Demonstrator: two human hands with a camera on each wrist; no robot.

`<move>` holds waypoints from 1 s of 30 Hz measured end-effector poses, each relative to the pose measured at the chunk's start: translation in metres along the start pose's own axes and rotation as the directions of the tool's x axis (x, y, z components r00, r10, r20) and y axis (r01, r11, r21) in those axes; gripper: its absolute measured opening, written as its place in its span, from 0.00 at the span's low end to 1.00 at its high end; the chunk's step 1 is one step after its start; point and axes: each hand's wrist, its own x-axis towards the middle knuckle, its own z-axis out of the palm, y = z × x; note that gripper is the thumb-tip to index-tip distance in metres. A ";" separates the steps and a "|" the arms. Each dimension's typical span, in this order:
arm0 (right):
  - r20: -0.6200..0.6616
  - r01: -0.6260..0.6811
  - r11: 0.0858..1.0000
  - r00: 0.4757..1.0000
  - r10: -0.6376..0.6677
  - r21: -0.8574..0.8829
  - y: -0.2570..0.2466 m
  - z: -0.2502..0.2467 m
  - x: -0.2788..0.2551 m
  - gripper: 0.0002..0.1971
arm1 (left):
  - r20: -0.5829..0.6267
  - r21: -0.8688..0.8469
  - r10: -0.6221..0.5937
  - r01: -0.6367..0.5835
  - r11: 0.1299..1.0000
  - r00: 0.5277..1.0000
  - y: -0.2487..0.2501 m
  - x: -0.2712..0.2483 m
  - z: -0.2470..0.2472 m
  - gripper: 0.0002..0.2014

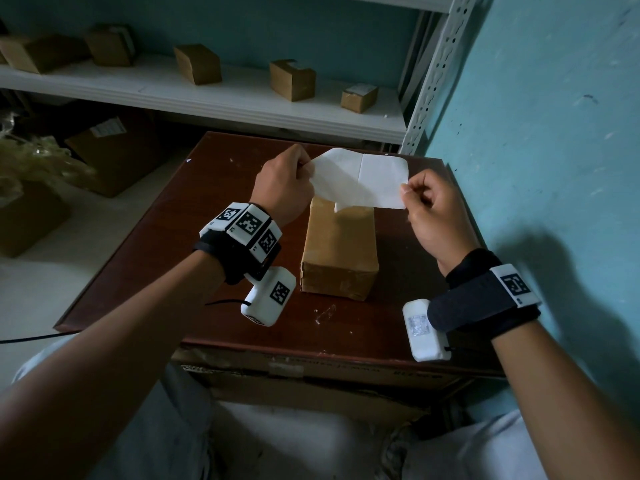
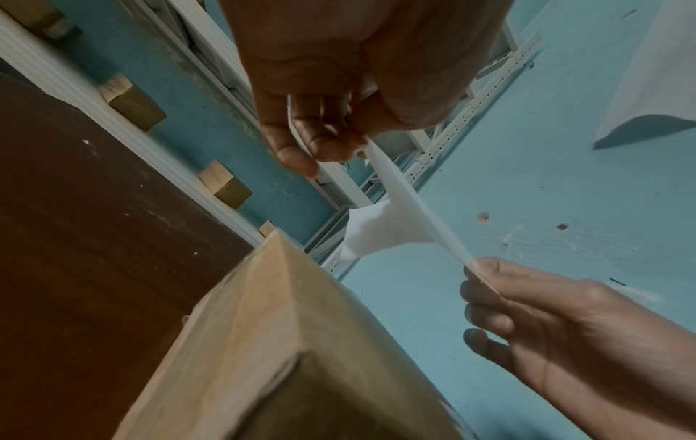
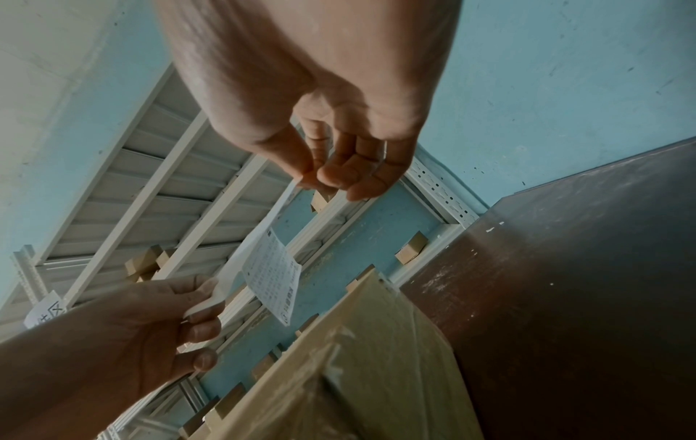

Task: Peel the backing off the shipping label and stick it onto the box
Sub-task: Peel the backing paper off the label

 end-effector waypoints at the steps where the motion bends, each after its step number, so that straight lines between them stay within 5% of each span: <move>1: -0.001 0.003 1.000 1.000 -0.003 -0.004 0.000 0.000 0.000 0.06 | -0.002 0.000 0.002 -0.002 1.000 1.000 0.000 0.000 0.000 0.06; 30: -0.014 0.008 1.000 1.000 -0.008 -0.005 0.003 -0.001 0.001 0.05 | -0.016 0.012 -0.005 0.005 1.000 1.000 -0.003 0.003 -0.001 0.06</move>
